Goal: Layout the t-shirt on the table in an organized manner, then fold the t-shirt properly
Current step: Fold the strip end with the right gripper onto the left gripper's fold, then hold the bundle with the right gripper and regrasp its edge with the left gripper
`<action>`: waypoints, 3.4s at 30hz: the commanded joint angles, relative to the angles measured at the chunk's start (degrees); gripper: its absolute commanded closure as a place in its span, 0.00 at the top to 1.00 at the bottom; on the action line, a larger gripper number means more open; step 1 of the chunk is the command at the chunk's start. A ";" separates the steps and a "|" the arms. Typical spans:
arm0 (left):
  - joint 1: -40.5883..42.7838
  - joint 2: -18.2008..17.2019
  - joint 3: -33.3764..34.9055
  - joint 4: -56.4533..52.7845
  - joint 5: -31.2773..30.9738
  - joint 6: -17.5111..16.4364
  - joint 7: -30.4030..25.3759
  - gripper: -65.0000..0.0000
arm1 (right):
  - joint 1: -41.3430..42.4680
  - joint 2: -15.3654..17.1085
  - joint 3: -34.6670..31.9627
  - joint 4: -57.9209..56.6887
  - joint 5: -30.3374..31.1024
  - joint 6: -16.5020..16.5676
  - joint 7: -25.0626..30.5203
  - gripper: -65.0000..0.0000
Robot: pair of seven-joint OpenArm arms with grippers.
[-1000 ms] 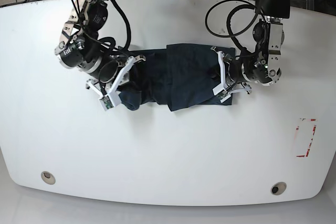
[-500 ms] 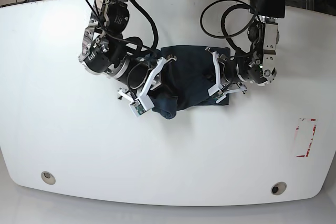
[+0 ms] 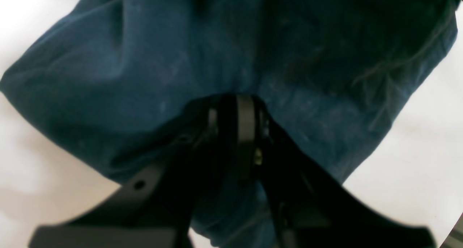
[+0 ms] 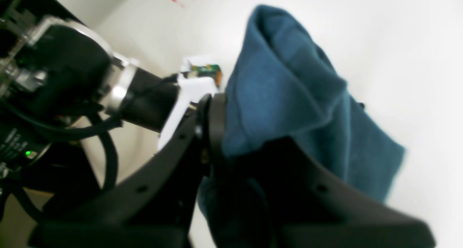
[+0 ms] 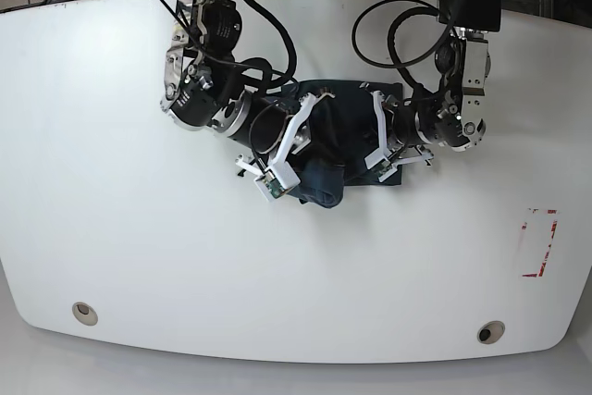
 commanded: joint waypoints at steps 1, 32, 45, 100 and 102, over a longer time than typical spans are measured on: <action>2.76 -0.11 0.92 -2.25 8.09 0.53 10.51 0.07 | 1.19 -0.27 -0.12 -0.86 1.45 0.27 1.80 0.04; 3.55 -0.03 0.66 -1.54 7.30 0.53 10.33 0.07 | 1.90 -0.27 -6.89 -4.20 1.45 0.18 9.97 0.04; 3.55 -0.46 -6.11 5.49 -2.64 0.53 13.50 0.07 | 1.90 -0.27 -6.80 -4.03 1.18 0.18 9.97 0.04; 2.32 -6.27 -13.85 16.39 -25.85 0.53 13.68 0.07 | 1.81 -0.27 -6.80 -3.76 1.10 0.18 9.97 0.04; 2.85 -7.85 -14.38 16.83 -27.61 0.53 13.68 0.07 | 1.81 -0.27 -6.80 -3.76 1.10 0.18 9.97 0.04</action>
